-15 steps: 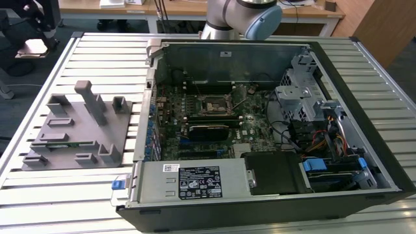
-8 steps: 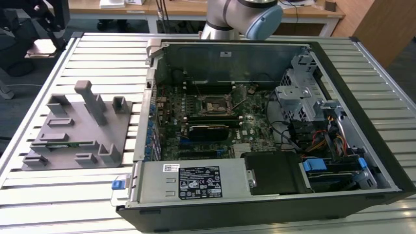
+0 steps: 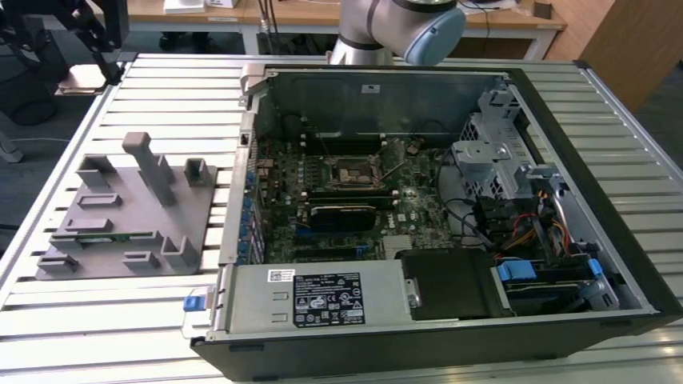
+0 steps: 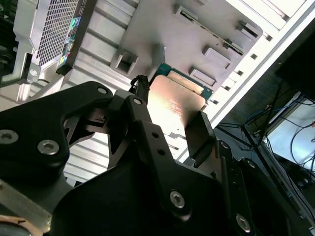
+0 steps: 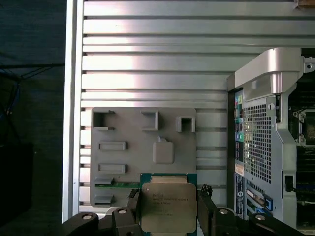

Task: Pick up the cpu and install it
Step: 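Pick up the cpu and move it towards the insertion slot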

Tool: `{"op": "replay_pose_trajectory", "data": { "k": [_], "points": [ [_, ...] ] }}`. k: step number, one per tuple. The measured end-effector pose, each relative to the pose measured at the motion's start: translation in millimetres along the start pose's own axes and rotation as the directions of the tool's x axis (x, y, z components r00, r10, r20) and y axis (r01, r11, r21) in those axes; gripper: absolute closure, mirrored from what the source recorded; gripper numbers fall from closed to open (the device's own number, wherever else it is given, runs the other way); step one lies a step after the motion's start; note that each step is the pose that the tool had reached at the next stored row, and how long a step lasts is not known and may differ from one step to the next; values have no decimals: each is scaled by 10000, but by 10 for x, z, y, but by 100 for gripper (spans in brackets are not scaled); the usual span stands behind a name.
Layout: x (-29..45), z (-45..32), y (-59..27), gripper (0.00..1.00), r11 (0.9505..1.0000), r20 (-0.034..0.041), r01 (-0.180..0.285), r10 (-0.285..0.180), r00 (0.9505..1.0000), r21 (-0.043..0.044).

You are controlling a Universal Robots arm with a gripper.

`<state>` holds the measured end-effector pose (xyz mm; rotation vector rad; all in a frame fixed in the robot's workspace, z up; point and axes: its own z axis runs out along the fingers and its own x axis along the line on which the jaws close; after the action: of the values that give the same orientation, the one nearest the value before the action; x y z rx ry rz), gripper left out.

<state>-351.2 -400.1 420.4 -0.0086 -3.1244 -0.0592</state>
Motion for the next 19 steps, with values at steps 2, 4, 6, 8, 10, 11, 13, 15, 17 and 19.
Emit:
{"op": "replay_pose_trajectory", "data": {
  "k": [2, 4, 6, 8, 10, 11, 13, 15, 17, 19],
  "points": [
    [-34, 0, 0, 46, 10000, 0, 0, 0, 10000, 0],
    [-71, -1, 0, 46, 10000, -1, 0, 0, 10000, 0],
    [-108, -1, 1, 46, 10000, 1, 0, 0, 10000, -1],
    [-144, -2, 1, 46, 10000, 0, 0, 0, 10000, 0],
    [-181, -2, 1, 46, 10000, 0, 0, 0, 10000, 0],
    [-198, -2, 1, 46, 10000, 0, -1, 1, 10000, 0],
    [-232, -3, 1, 46, 10000, 0, -1, 1, 10000, 0],
    [-268, -4, 2, 46, 10000, 0, 0, 0, 10000, 0],
    [-303, -4, 2, 46, 10000, 0, 0, 0, 10000, 0],
    [-340, -5, 2, 46, 10000, -1, 0, 0, 10000, 0]
  ]
}}
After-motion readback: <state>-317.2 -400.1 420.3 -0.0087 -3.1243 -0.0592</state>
